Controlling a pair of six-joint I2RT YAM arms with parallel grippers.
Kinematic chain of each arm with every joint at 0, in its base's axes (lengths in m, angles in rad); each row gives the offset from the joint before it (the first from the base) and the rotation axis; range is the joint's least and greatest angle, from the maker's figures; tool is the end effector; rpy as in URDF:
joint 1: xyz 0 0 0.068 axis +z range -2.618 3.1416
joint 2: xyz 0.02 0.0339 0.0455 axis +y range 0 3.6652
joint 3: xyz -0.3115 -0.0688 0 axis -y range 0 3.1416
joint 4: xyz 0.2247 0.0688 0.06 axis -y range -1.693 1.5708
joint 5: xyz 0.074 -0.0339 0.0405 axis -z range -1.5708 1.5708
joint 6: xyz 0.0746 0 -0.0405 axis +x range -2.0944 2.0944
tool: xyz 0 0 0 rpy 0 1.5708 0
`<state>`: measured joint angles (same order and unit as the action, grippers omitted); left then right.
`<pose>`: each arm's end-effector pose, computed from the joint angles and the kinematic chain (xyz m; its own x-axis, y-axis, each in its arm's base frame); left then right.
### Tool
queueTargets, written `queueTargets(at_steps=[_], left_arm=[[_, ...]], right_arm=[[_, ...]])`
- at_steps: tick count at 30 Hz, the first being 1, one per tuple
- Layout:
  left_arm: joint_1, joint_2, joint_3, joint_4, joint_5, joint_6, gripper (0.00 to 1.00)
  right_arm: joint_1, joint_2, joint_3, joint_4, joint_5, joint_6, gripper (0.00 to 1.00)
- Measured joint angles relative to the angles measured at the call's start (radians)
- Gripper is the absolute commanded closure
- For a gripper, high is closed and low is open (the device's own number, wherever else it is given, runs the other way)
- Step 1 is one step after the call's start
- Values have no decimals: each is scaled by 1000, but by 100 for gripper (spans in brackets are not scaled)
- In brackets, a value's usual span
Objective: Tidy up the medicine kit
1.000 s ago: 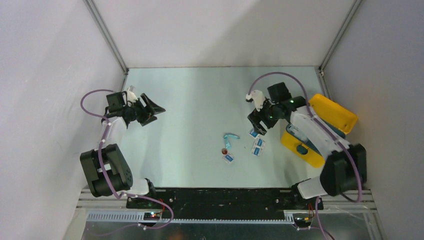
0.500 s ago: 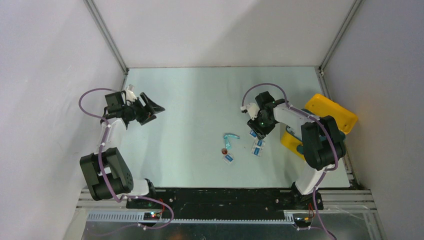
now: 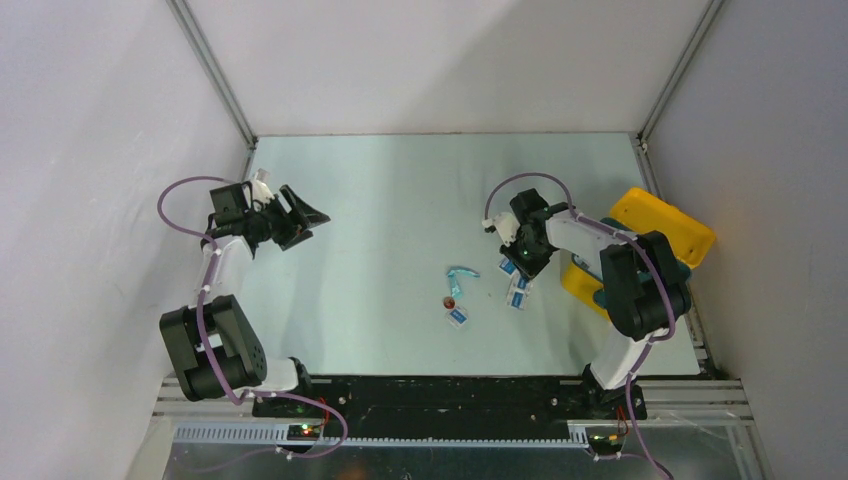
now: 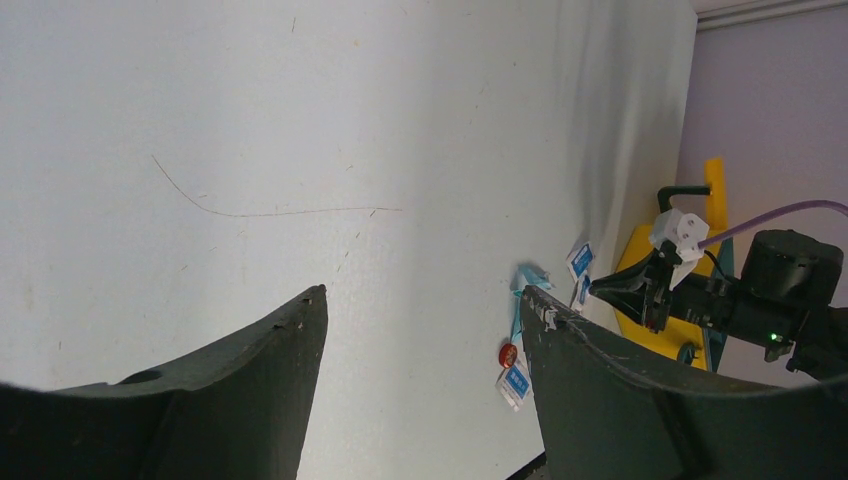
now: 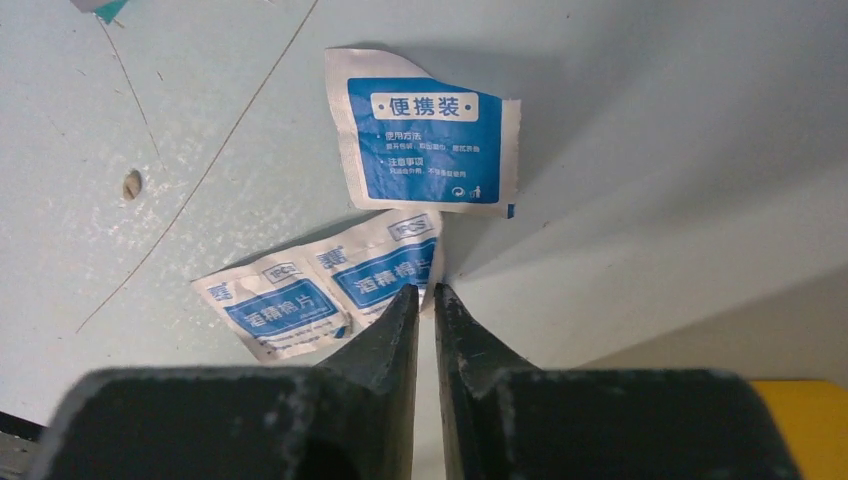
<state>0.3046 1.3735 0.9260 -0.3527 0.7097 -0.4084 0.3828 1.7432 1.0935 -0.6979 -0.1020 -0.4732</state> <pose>0.2802 0.0371 0.2821 -0.7098 -0.5389 -0.4536 -0.0832 0.7036 -0.7057 0.2954 0.1271 0.1877 -0.6263 -0.7409 -0.2423 -0.7616 0.6479 -0.0125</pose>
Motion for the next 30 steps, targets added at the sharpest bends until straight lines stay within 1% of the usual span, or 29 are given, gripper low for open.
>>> queueTargets(at_steps=[5, 6, 14, 16, 18, 22, 23, 24, 25, 27, 29, 30], left_arm=[[0, 0, 0, 0, 0, 0, 25], [0, 0, 0, 0, 0, 0, 25], [0, 0, 0, 0, 0, 0, 25], [0, 0, 0, 0, 0, 0, 25], [0, 0, 0, 0, 0, 0, 25], [0, 0, 0, 0, -1, 0, 25], [0, 0, 0, 0, -2, 0, 25], [0, 0, 0, 0, -3, 0, 25], [0, 0, 0, 0, -4, 0, 25], [0, 0, 0, 0, -5, 0, 25], [0, 1, 0, 0, -7, 0, 25], [0, 1, 0, 0, -7, 0, 25]], right_arm=[[2, 0, 0, 0, 7, 2, 96], [2, 0, 0, 0, 9, 2, 100], [4, -9, -2, 0, 42, 1, 100], [4, -57, -20, 1, 42, -1, 100], [4, -141, -44, 0, 36, -3, 100], [3, -367, -57, 14, 22, -14, 100], [3, -419, -57, 23, 19, -17, 74], [3, -455, -57, 28, 15, -19, 56], [2, -491, -56, 32, 12, -21, 32], [1, -523, -56, 35, 5, -29, 20], [0, -505, -56, 31, -12, -40, 19], [-1, -475, -55, 28, -24, -44, 20]])
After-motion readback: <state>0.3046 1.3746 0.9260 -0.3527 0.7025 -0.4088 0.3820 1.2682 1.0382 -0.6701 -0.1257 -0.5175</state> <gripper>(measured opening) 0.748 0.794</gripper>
